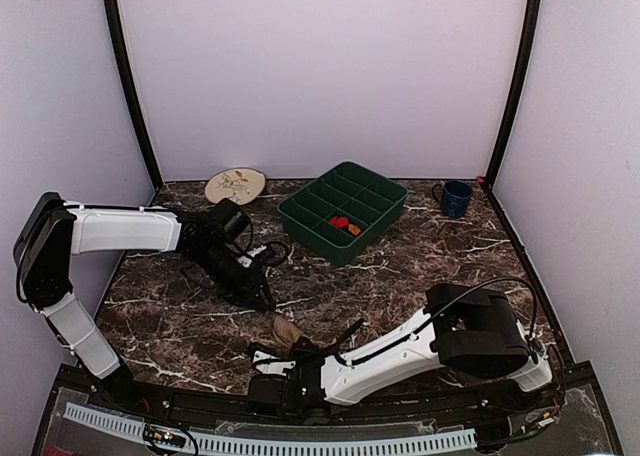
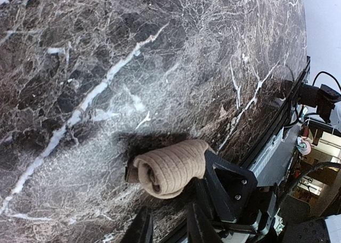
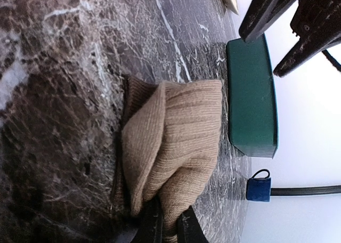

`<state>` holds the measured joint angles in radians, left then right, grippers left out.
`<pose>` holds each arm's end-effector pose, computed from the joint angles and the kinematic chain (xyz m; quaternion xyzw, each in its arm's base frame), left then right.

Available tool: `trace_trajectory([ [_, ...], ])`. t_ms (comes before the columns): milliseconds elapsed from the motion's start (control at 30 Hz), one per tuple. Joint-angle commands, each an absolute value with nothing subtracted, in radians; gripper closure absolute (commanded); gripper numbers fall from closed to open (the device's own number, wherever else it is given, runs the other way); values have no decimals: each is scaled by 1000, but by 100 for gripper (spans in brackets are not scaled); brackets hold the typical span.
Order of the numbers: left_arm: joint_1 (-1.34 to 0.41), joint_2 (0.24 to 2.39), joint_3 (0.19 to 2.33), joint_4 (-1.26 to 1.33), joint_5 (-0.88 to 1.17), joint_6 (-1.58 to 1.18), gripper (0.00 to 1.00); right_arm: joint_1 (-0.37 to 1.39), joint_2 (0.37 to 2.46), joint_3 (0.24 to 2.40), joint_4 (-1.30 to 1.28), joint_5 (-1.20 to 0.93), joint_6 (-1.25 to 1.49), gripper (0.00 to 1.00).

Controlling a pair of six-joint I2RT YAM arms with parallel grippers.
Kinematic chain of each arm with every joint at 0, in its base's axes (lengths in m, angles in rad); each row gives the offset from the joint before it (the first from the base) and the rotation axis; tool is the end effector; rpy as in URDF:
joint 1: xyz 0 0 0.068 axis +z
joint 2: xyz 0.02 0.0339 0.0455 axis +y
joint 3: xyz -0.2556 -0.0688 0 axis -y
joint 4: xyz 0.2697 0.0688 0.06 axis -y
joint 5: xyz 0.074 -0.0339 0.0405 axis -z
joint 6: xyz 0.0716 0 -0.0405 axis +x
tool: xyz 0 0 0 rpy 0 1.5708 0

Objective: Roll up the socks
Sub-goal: Roll the sock at the center of the board.

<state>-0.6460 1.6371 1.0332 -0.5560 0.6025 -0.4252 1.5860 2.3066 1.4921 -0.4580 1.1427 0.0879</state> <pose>0.2520 -0.2408 0.1429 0.1632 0.9225 -0.3492 0.0193 0.0583 0.4517 0.0488 -0.5076 0.6639 -0.2653 0.4808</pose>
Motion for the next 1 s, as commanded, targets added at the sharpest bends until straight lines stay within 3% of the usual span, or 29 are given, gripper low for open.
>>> trace_trajectory([
  [0,-651,1675,1108,-625,633,-373,74,1597,2329,1453,-527,1114,43,100],
  [333,-713,1784,1237,-703,687,-297,74,1596,2318,1429,-473,1131,-36,100],
  [967,-803,1850,1341,-865,562,-248,71,1604,2329,1430,-409,1166,-141,100],
])
